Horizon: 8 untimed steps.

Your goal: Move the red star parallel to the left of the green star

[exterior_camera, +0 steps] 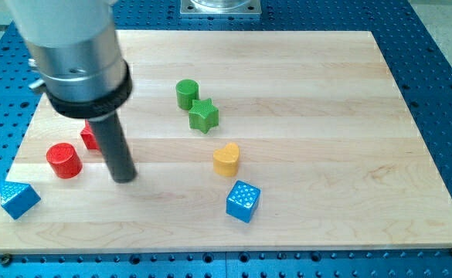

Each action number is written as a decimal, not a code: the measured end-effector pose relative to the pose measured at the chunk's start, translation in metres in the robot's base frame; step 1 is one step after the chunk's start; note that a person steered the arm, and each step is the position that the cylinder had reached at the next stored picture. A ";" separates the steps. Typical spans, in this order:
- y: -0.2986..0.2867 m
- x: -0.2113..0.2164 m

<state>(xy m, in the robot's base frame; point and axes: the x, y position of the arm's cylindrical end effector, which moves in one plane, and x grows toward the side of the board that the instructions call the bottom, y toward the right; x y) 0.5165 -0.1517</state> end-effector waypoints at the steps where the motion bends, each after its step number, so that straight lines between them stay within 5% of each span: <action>1: -0.017 -0.024; 3: -0.021 -0.066; 6: -0.147 -0.068; 8: -0.037 -0.077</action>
<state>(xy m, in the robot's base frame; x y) 0.4400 -0.1886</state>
